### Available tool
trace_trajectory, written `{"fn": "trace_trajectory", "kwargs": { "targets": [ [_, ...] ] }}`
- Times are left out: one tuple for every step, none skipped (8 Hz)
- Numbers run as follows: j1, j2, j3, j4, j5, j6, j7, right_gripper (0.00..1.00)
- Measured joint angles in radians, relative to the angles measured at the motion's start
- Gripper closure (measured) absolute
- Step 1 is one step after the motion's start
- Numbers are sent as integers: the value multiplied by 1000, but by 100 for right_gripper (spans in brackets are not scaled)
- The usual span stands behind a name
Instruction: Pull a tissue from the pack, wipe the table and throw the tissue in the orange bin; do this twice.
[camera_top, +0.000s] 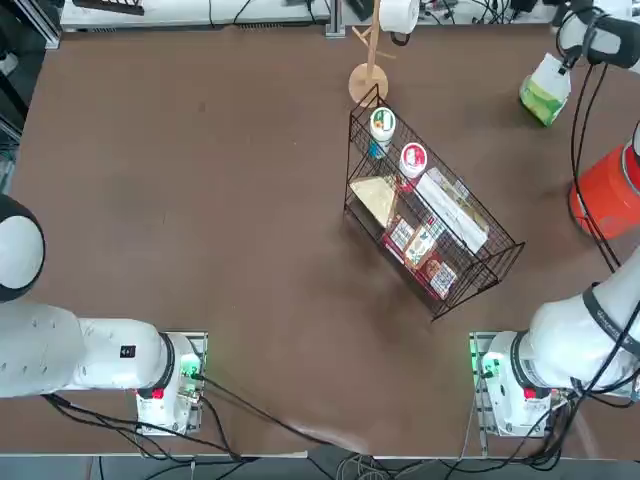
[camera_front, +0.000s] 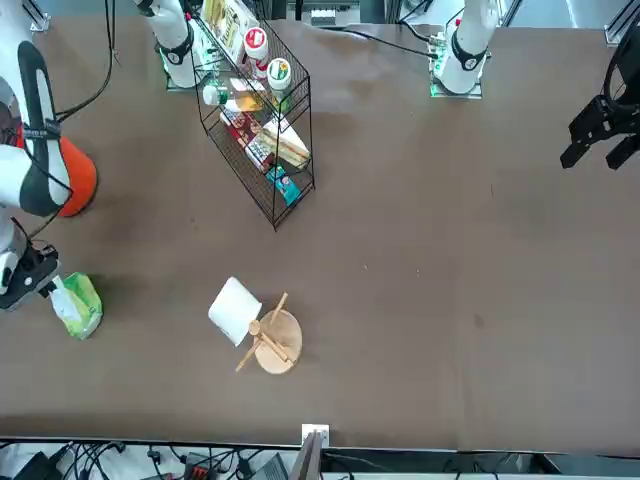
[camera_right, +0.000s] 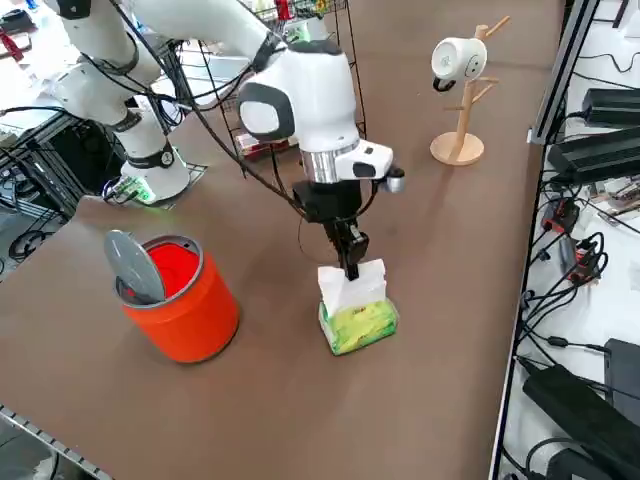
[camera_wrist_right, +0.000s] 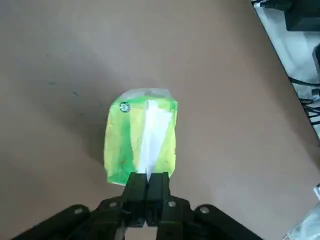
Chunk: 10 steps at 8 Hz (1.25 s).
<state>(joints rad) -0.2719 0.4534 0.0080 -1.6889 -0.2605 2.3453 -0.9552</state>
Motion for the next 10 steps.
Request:
{"fn": "trace_trajectory", "kwargs": {
  "targets": [
    [6, -17, 2, 8, 26, -39, 0, 99],
    [17, -28, 3, 28, 48, -93, 4, 99],
    [32, -34, 4, 59, 64, -157, 18, 99],
    [48, -40, 5, 94, 70, -226, 50, 99],
    [67, -49, 5, 118, 73, -290, 102, 99],
    [91, -60, 6, 129, 86, -346, 172, 99],
    [121, -71, 8, 132, 119, -403, 253, 99],
    [151, -81, 9, 132, 161, -456, 339, 99],
    [178, -88, 10, 132, 200, -497, 424, 99],
    [200, -93, 10, 131, 237, -533, 503, 99]
  ]
}}
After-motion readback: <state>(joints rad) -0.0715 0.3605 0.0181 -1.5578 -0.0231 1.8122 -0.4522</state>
